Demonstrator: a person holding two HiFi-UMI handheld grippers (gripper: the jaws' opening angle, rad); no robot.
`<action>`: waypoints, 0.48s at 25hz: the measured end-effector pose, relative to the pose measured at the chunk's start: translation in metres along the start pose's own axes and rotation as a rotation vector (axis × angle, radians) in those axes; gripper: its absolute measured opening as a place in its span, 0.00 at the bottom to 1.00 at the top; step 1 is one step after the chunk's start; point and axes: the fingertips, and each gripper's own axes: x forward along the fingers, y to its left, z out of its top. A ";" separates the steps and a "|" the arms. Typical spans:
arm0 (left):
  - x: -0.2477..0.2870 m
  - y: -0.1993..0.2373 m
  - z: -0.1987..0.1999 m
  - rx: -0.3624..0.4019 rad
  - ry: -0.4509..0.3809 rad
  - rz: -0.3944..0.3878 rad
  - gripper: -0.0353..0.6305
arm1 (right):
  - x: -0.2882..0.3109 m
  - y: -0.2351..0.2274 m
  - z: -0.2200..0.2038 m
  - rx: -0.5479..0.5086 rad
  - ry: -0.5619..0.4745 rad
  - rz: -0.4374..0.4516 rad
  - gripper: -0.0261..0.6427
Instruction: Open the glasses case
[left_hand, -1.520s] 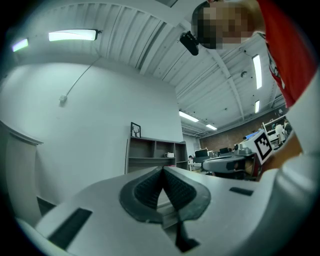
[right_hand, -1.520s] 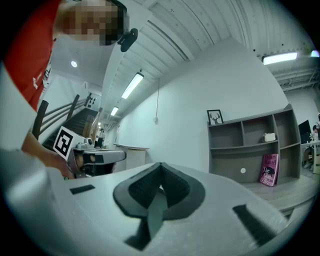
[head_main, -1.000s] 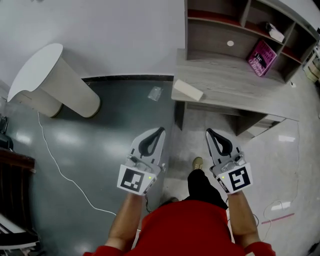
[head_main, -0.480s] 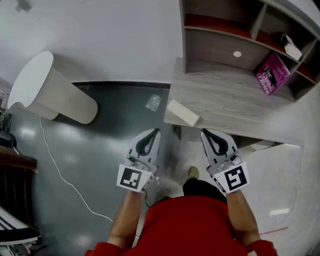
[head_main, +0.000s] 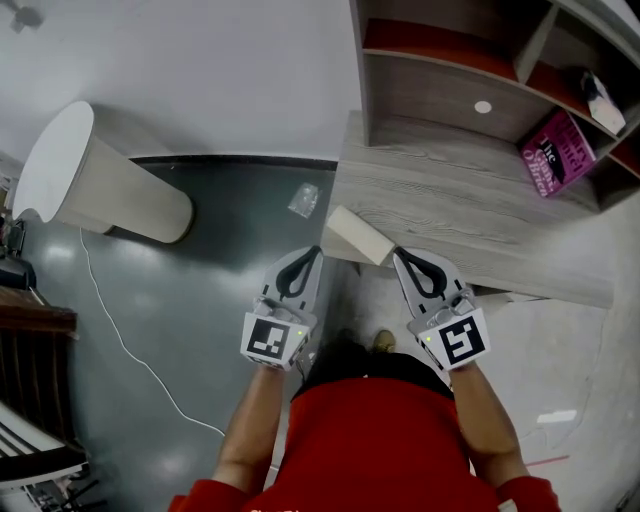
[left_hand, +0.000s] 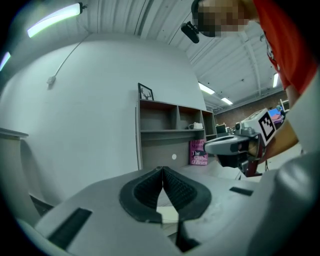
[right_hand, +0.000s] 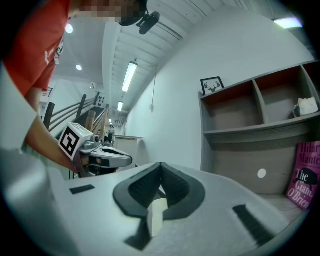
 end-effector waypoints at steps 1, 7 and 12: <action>0.004 0.001 -0.008 -0.004 0.028 -0.010 0.07 | 0.004 -0.003 -0.005 0.001 0.009 -0.006 0.05; 0.029 0.016 -0.046 0.023 0.091 -0.054 0.07 | 0.026 -0.016 -0.028 -0.002 0.055 -0.030 0.05; 0.044 0.029 -0.076 0.035 0.135 -0.084 0.07 | 0.040 -0.022 -0.041 0.000 0.092 -0.056 0.05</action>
